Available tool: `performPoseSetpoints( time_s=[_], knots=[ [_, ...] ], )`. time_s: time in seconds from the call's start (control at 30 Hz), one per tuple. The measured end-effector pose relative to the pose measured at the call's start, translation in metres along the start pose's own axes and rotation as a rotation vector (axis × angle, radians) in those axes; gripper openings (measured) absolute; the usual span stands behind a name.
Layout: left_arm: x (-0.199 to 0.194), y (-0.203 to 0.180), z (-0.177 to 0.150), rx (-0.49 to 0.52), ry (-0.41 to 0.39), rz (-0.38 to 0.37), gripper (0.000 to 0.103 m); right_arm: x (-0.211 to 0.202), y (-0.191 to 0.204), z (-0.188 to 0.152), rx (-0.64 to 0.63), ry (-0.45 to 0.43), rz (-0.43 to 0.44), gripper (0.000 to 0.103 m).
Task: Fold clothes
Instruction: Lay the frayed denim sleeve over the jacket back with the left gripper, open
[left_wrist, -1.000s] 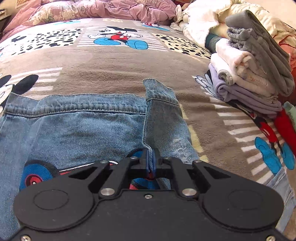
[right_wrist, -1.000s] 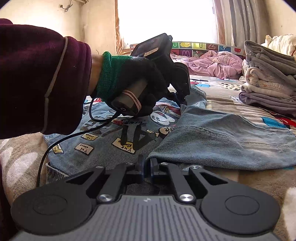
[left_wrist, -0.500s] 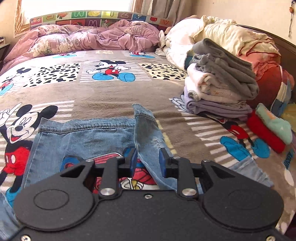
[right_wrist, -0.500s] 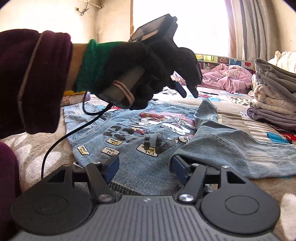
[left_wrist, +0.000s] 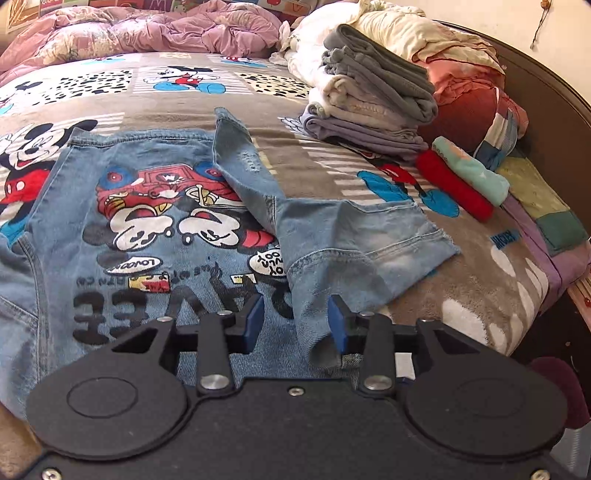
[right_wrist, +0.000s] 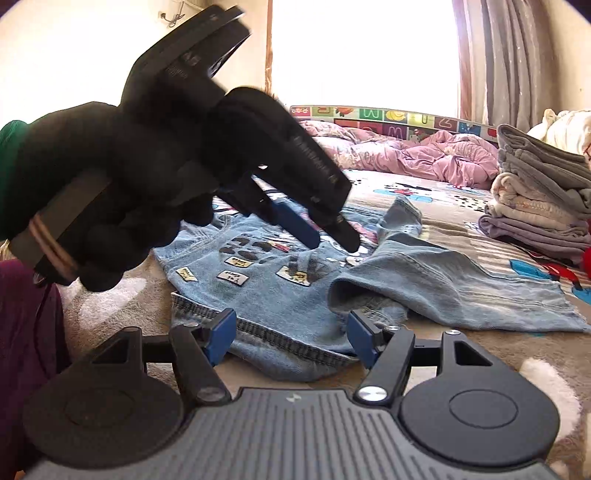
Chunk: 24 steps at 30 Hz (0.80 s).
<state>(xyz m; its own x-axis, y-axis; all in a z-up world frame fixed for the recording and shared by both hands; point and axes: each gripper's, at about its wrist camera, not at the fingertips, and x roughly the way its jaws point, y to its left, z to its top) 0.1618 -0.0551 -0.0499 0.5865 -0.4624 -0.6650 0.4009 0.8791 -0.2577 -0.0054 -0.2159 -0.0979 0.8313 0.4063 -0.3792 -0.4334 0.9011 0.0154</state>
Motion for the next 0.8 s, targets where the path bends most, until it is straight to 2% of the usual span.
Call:
performPoseSetpoints(
  time_s=[0.13,0.23,0.3,0.4,0.53,0.63,0.67,0.7,0.73,0.77,0.8],
  knots=[
    [0.002,-0.018,0.009,0.076,-0.019,0.012,0.040,0.005,-0.010,-0.003,-0.004,-0.008,-0.046,0.066],
    [0.011,-0.049,0.028,0.188,-0.014,-0.017,0.043,0.017,-0.013,-0.003,0.009,0.007,-0.067,0.066],
    [0.024,-0.082,0.039,0.311,0.026,-0.066,0.046,0.021,-0.011,-0.005,0.004,0.009,-0.070,0.067],
    [0.059,-0.135,0.048,0.524,0.121,-0.086,0.049,0.024,-0.005,-0.008,-0.018,0.007,-0.061,0.072],
    [0.117,-0.190,0.042,0.742,0.234,-0.054,0.049,0.027,0.001,-0.013,-0.043,0.021,-0.037,0.072],
    [0.155,-0.215,0.030,0.849,0.272,0.012,0.048,0.027,0.001,-0.014,-0.045,0.023,-0.031,0.072],
    [0.158,-0.218,0.027,0.868,0.262,0.030,0.045,0.027,0.000,-0.014,-0.041,0.024,-0.030,0.072],
    [0.160,-0.221,0.024,0.887,0.253,0.048,0.035,0.027,-0.001,-0.014,-0.038,0.024,-0.030,0.072],
    [0.163,-0.224,0.020,0.906,0.243,0.066,0.023,0.027,-0.001,-0.013,-0.039,0.024,-0.031,0.072],
    [0.164,-0.226,0.018,0.921,0.227,0.085,0.001,0.026,-0.002,-0.013,-0.040,0.023,-0.032,0.072],
    [0.155,-0.225,0.022,0.916,0.179,0.108,0.000,0.026,-0.003,-0.013,-0.041,0.023,-0.034,0.072]
  ],
)
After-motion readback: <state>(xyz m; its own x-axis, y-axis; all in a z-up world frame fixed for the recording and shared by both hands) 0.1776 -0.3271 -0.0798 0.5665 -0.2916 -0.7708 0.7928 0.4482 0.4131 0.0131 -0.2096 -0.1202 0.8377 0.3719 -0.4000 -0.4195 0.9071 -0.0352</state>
